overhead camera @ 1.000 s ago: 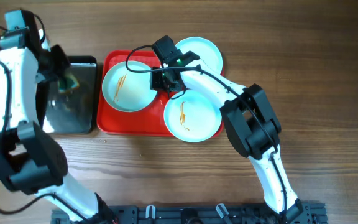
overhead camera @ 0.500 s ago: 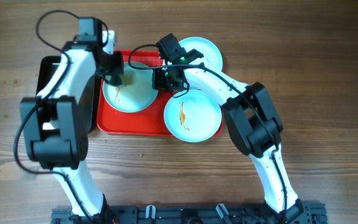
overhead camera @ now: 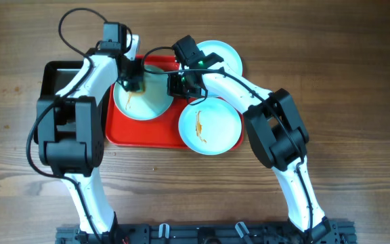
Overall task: Clean dirty plates on tray and stack at the side
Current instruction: 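Scrub the left plate with the sponge while right gripper holds its rim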
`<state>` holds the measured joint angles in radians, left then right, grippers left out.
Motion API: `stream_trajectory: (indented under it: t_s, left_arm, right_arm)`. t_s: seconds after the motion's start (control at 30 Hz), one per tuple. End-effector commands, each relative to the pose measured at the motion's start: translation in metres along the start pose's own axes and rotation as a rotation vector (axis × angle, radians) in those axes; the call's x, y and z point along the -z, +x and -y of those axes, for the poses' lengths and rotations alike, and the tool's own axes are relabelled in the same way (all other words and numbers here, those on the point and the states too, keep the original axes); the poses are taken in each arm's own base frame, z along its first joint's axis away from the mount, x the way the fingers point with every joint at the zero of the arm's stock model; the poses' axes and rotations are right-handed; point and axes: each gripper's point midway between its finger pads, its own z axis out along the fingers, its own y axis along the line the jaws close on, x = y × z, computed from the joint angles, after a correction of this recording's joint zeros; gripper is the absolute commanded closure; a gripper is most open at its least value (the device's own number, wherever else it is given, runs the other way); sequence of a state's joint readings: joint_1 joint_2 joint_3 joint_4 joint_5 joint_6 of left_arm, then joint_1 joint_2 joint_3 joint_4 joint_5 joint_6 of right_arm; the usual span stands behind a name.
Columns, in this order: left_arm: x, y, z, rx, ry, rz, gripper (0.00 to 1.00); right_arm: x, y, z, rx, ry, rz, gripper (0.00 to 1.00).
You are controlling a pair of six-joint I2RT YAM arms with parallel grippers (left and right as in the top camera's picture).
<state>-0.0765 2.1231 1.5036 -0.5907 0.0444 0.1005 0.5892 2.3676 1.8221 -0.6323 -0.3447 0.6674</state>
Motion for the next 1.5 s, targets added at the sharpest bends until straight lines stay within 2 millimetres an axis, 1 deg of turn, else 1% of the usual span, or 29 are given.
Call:
stream_trajectory:
  t_s: [0.0,0.07,0.13,0.2,0.23,0.3,0.37,0.4,0.43,0.47,0.5,0.57,0.6,0.7,0.77,0.83,0.93,1.0,1.03,1.1,1.13,1.17,1.2,1.23,1.27,1.33,1.37,1.4,1.47]
  left_arm:
    - [-0.011,0.063,-0.002,0.043,-0.016,-0.235,0.96]
    - [-0.006,0.079,-0.001,0.071,-0.016,-0.304,0.96]
    - [0.0,0.097,0.011,0.085,0.044,-0.383,0.96]
    - [0.006,0.107,0.026,0.106,0.129,-0.432,0.96]
    - [0.008,0.107,0.034,0.116,0.176,-0.433,0.96]
    - [0.008,0.099,0.05,0.132,0.272,-0.404,0.96]
    - [0.007,0.089,0.058,0.134,0.321,-0.362,0.96]
    - [0.004,0.08,0.057,0.128,0.323,-0.325,0.96]
    - [0.001,0.074,0.054,0.136,0.304,-0.298,0.96]
    - [-0.004,0.067,0.044,0.18,0.238,-0.273,0.96]
    - [-0.008,0.063,0.031,0.235,0.151,-0.252,0.96]
    - [-0.012,0.057,-0.009,0.395,-0.096,-0.197,0.96]
    - [-0.009,0.056,-0.027,0.464,-0.207,-0.167,0.96]
    - [0.009,0.058,-0.055,0.557,-0.398,-0.118,0.96]
    - [0.026,0.057,-0.065,0.567,-0.504,-0.079,0.96]
    - [0.038,0.056,-0.067,0.537,-0.563,-0.061,0.96]
    - [0.04,0.056,-0.056,0.419,-0.571,-0.086,0.96]
    - [0.037,0.053,-0.047,0.363,-0.543,-0.088,0.96]
    - [0.033,0.048,-0.039,0.319,-0.495,-0.087,0.96]
    - [0.018,0.038,-0.007,0.214,-0.292,-0.097,0.96]
    - [0.013,0.033,0.017,0.153,-0.148,-0.099,0.96]
    - [0.01,0.029,0.036,0.103,-0.033,-0.094,0.96]
    - [0.01,0.026,0.049,0.06,0.049,-0.084,0.96]
    - [0.009,0.022,0.058,0.024,0.099,-0.07,0.96]
    - [0.008,0.019,0.059,0.015,0.109,-0.056,0.96]
    - [0.0,0.008,0.054,0.017,0.079,-0.012,0.96]
    - [-0.004,0.002,0.047,0.026,0.037,0.014,0.96]
    - [-0.006,-0.005,0.03,0.095,-0.061,0.048,0.96]
    - [0.002,-0.009,-0.014,0.306,-0.31,0.116,0.96]
  right_arm:
    - [-0.014,0.007,0.003,0.01,0.0,-0.031,0.96]
    - [-0.014,0.008,0.002,0.011,-0.006,-0.035,0.96]
    - [-0.014,0.007,0.002,0.012,-0.008,-0.034,0.96]
    - [-0.014,0.006,0.001,0.014,-0.013,-0.03,0.95]
    - [-0.014,0.006,-0.001,0.015,-0.02,-0.031,0.96]
    - [-0.014,0.007,-0.002,0.016,-0.027,-0.034,0.96]
    - [-0.014,0.007,-0.003,0.016,-0.032,-0.039,0.96]
    - [-0.014,0.007,-0.003,0.016,-0.032,-0.039,0.96]
    - [-0.014,0.007,-0.003,0.016,-0.032,-0.039,0.96]
    - [-0.014,0.007,-0.003,0.016,-0.032,-0.038,0.96]
    - [-0.014,0.007,-0.003,0.017,-0.032,-0.038,0.96]
    - [-0.014,0.007,-0.003,0.016,-0.032,-0.038,0.96]
    - [-0.014,0.007,-0.003,0.016,-0.032,-0.038,0.96]
    - [-0.014,0.007,-0.003,0.017,-0.032,-0.038,0.96]
    - [-0.014,0.007,-0.004,0.017,-0.034,-0.035,0.96]
    - [-0.014,0.007,-0.004,0.017,-0.034,-0.035,0.96]
    - [-0.014,0.007,-0.004,0.017,-0.034,-0.036,0.96]
    - [-0.014,0.007,-0.004,0.017,-0.034,-0.036,0.96]
    - [-0.014,0.007,-0.004,0.017,-0.034,-0.036,0.96]
    - [-0.014,0.007,-0.003,0.017,-0.034,-0.036,0.96]
    - [-0.014,0.007,-0.003,0.017,-0.034,-0.036,0.96]
    - [-0.014,0.007,-0.003,0.017,-0.033,-0.036,0.96]
    - [-0.014,0.007,-0.003,0.017,-0.033,-0.036,0.96]
    - [-0.014,0.007,-0.003,0.017,-0.033,-0.036,0.96]
    - [-0.014,0.007,-0.003,0.017,-0.034,-0.036,0.96]
    - [-0.014,0.007,-0.003,0.016,-0.034,-0.036,0.96]
    - [-0.014,0.007,-0.003,0.017,-0.033,-0.036,0.96]
    - [-0.014,0.007,-0.003,0.016,-0.033,-0.037,0.96]
    - [-0.014,0.007,-0.003,0.016,-0.032,-0.037,0.96]
